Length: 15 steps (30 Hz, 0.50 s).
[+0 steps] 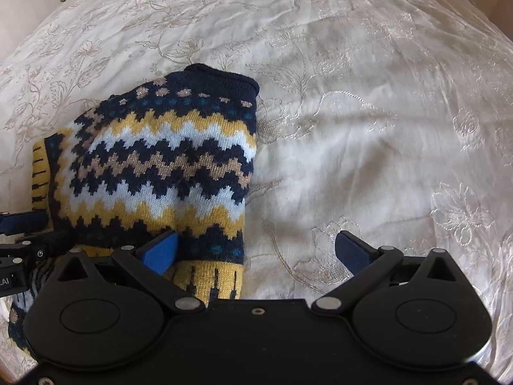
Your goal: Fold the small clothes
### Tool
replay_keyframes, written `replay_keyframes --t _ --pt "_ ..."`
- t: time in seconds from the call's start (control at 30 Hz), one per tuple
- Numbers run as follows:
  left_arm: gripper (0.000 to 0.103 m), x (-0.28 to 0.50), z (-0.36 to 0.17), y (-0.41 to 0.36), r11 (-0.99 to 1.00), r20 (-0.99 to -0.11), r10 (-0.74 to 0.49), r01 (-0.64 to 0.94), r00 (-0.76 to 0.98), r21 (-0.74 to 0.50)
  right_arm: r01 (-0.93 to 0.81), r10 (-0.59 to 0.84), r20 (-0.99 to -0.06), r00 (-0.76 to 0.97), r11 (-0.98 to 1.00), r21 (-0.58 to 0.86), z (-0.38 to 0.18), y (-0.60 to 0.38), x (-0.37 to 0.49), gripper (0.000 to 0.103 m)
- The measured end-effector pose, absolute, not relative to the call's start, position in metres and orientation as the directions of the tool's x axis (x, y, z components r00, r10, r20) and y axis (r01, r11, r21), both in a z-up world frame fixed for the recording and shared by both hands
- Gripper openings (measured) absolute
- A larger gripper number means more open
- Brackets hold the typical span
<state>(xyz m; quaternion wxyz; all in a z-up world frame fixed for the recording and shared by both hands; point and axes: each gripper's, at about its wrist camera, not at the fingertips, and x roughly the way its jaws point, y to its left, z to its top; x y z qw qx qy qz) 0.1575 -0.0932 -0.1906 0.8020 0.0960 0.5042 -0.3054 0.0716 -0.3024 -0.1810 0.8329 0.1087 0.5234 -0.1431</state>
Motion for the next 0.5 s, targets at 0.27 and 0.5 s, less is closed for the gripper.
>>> replay_keyframes --t 0.27,0.5 --pt "0.102 0.126 -0.157 -0.084 0.827 -0.830 -0.345 0.560 0.437 -0.049 0.351 -0.190 -0.878 0.440 0.936 -0.026 -0.150 -0.285 0.059 0.102" --pt "0.102 0.106 -0.131 -0.065 0.885 -0.828 -0.293 0.463 0.478 -0.046 0.324 -0.160 -0.872 0.462 0.946 -0.002 -0.119 -0.273 0.041 0.102"
